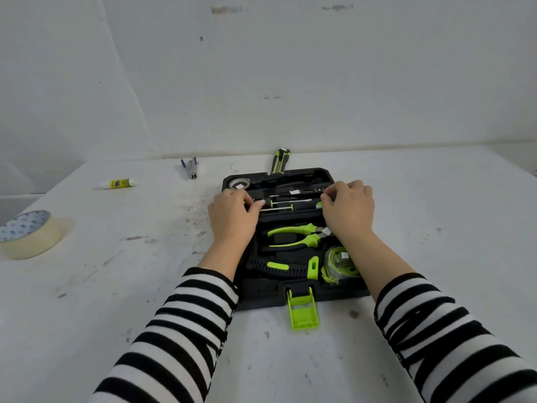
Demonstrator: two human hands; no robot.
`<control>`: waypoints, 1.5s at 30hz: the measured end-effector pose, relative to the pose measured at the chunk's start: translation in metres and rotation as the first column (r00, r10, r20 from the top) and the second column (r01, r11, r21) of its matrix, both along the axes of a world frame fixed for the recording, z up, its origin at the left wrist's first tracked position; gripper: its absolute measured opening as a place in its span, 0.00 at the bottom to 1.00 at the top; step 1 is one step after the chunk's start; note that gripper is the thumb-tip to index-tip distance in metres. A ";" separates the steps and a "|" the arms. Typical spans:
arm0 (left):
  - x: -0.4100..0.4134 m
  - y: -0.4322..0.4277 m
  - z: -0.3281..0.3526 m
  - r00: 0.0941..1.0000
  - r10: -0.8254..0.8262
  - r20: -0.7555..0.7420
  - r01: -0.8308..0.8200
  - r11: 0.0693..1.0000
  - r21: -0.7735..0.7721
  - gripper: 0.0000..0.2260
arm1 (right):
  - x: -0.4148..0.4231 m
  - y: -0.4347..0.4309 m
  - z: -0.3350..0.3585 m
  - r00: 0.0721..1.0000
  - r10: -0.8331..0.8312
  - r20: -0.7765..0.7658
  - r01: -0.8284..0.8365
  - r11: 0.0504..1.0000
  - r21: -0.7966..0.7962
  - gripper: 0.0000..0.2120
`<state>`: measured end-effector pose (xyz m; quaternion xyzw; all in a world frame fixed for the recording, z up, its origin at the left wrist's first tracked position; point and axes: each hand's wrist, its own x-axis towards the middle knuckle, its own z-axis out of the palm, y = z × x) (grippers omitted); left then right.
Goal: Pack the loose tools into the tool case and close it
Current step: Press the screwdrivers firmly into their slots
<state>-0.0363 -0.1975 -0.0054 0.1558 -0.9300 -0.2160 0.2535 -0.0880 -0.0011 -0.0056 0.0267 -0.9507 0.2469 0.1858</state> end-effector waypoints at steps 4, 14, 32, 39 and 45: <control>-0.002 -0.001 -0.001 0.999 -0.023 0.032 0.024 0.999 -0.033 0.11 | 0.002 0.000 0.001 0.999 -0.012 0.039 0.012 1.000 -0.013 0.12; 0.000 0.001 0.000 0.986 -0.166 0.009 0.167 0.985 -0.040 0.09 | -0.009 0.007 0.007 0.962 0.014 0.273 0.082 0.938 -0.337 0.17; -0.001 0.007 -0.005 0.910 -0.394 0.129 0.408 0.906 -0.111 0.17 | -0.030 0.008 0.004 0.894 0.039 0.446 0.080 0.966 -0.246 0.28; 0.000 0.006 -0.003 0.926 -0.373 -0.051 0.375 0.925 0.050 0.18 | -0.022 0.000 0.000 0.947 -0.076 0.311 0.106 0.991 -0.082 0.25; 0.002 0.008 0.000 0.982 -0.190 -0.004 0.188 0.972 -0.144 0.19 | -0.017 -0.002 0.000 0.970 -0.054 0.238 0.062 0.998 -0.023 0.25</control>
